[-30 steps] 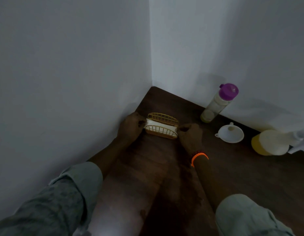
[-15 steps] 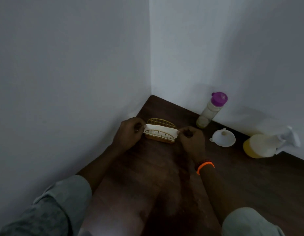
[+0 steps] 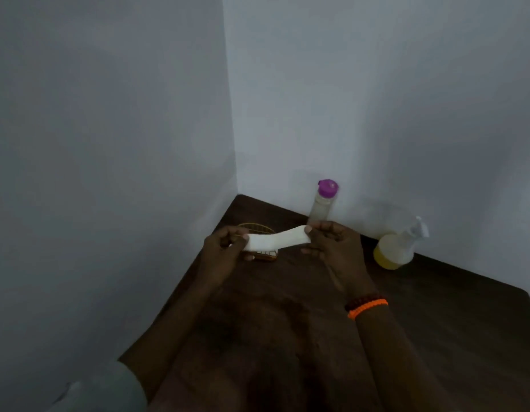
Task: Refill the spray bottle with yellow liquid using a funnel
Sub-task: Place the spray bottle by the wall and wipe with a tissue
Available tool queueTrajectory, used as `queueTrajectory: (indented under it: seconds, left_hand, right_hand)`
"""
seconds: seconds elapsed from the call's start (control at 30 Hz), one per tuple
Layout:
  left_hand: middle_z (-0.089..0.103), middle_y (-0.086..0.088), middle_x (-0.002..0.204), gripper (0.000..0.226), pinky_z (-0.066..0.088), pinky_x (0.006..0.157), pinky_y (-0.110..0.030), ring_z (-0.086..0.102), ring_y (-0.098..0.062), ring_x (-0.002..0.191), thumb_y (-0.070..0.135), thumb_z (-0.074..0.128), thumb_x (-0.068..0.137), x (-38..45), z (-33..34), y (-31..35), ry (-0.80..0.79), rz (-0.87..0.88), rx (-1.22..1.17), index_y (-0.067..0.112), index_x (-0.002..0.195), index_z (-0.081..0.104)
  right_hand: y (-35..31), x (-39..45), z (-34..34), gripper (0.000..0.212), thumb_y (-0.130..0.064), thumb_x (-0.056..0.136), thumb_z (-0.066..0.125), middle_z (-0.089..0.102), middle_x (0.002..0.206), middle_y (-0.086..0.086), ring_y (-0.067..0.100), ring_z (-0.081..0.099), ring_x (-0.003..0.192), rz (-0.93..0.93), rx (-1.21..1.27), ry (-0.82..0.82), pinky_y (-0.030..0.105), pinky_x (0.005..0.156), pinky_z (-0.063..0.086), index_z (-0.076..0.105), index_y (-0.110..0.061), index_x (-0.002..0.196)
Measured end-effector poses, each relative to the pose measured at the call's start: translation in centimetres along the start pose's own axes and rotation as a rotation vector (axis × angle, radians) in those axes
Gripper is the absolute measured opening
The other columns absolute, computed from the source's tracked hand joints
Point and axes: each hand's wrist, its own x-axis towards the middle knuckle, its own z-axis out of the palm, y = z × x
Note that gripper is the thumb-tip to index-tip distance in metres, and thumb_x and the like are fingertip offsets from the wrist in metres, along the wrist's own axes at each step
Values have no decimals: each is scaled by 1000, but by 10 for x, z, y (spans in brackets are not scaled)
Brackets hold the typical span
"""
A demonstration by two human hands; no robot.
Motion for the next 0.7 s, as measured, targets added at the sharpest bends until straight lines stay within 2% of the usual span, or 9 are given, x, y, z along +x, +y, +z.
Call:
queueTrajectory:
  seconds: [0.13,0.2,0.27,0.33,0.43,0.57,0.7]
  left_hand:
    - [67,-2,116,20,63,76,-32,69,-17,96,10,69,91,-39,16,-13,-78,-167,-20,14,110,71]
    - [67,4,116,23,61,83,-34,67,-13,102,19,73,87,-52,23,-24,-111,-182,165,24,109,70]
    - [66,13,112,25,55,90,-31,63,-6,105,27,76,84,-66,33,-27,-138,-94,359,34,107,68]
    - [66,16,111,23,50,94,-26,61,1,106,27,75,85,-80,45,-20,-169,54,363,34,106,69]
    - [71,15,110,20,52,95,-25,63,3,106,28,70,90,-92,62,-7,-242,235,307,30,110,72]
    - [73,13,109,30,56,91,-24,66,5,102,29,75,87,-97,73,-4,-241,283,279,25,116,72]
    - [73,13,103,28,55,84,-16,67,5,97,33,78,84,-103,75,-2,-275,343,311,27,111,73]
  right_hand:
    - [4,-33,-19,19,0,83,76,76,99,16,31,75,94,49,7,-20,48,81,62,72,1,102]
    - [6,-48,-26,22,2,81,77,77,99,15,29,75,94,87,0,-32,46,80,63,72,0,103]
    - [9,-60,-31,24,3,79,78,76,99,17,30,75,92,111,3,-43,45,79,63,72,1,103]
    - [11,-69,-34,26,5,78,78,76,99,20,31,75,91,113,-10,-55,45,79,63,72,1,104]
    - [12,-79,-39,31,11,76,76,76,99,18,29,75,92,80,-87,-70,43,81,62,73,-1,105]
    - [12,-86,-50,36,14,75,75,77,98,13,26,75,94,33,-156,-90,45,87,61,72,-3,106]
    - [8,-92,-60,40,10,70,82,79,95,8,19,76,92,0,-231,-91,35,83,62,71,-4,106]
